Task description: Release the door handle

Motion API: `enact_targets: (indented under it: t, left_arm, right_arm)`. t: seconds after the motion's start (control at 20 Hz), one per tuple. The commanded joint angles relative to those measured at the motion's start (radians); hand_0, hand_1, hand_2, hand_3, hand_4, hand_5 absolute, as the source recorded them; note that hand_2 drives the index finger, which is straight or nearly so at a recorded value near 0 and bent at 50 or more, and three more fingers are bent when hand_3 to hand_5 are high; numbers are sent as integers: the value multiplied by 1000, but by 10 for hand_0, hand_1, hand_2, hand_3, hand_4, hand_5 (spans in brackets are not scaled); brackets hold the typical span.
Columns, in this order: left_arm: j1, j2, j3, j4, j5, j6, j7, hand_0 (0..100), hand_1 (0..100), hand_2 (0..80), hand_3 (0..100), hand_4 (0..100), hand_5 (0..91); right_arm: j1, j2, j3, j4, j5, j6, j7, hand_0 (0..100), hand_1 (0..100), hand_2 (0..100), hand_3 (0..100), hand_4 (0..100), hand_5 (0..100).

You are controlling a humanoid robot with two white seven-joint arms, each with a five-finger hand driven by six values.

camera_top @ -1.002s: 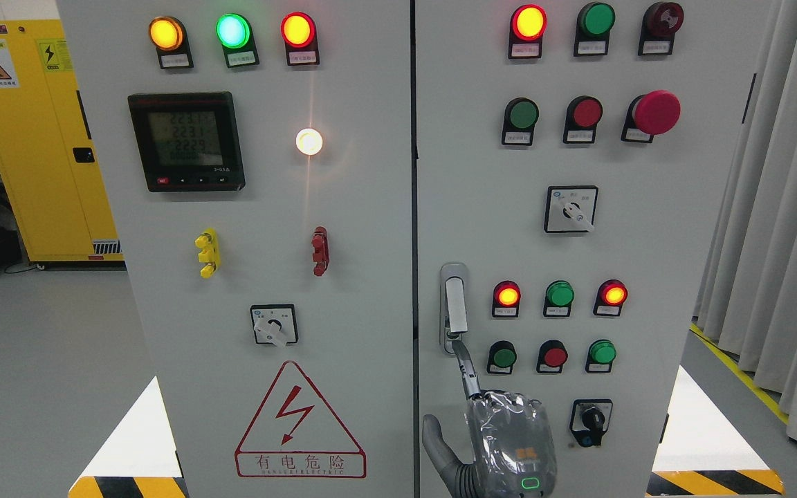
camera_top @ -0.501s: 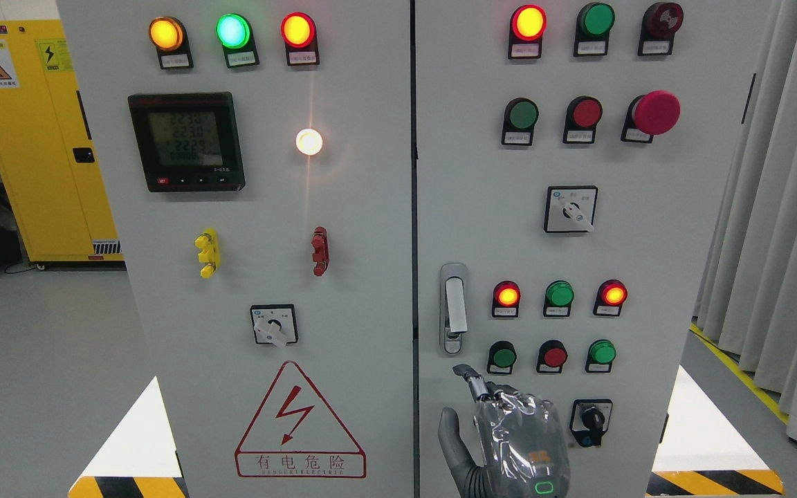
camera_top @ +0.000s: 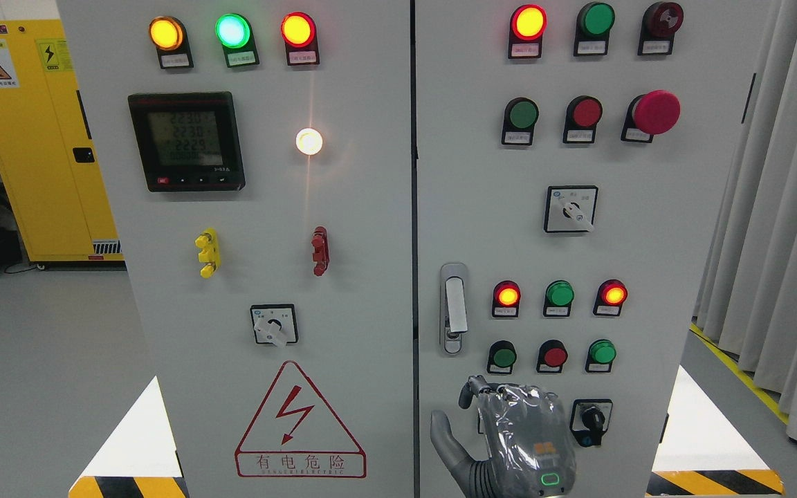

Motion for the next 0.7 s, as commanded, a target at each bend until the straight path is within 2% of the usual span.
enact_targets:
  t: [0.0, 0.05, 0.3, 0.65]
  left_arm:
    - [0, 0, 0, -12, 0, 0, 0, 120, 556, 0, 0, 0, 0]
    - [0, 0, 0, -12, 0, 0, 0, 120, 556, 0, 0, 0, 0]
    - [0, 0, 0, -12, 0, 0, 0, 120, 556, 0, 0, 0, 0]
    - [0, 0, 0, -12, 0, 0, 0, 120, 556, 0, 0, 0, 0]
  right_arm:
    - [-38, 4, 1, -26, 8, 3, 23, 323, 203, 936, 1000, 1000, 1000]
    - [-46, 5, 1, -26, 14, 5, 22, 325, 155, 968, 1000, 1000, 1000]
    - [-55, 2, -5, -24, 66, 3, 11, 309, 159, 982, 1000, 1000, 1000]
    - [-106, 6, -7, 0, 132, 1, 10, 278, 259, 984, 1000, 1000, 1000]
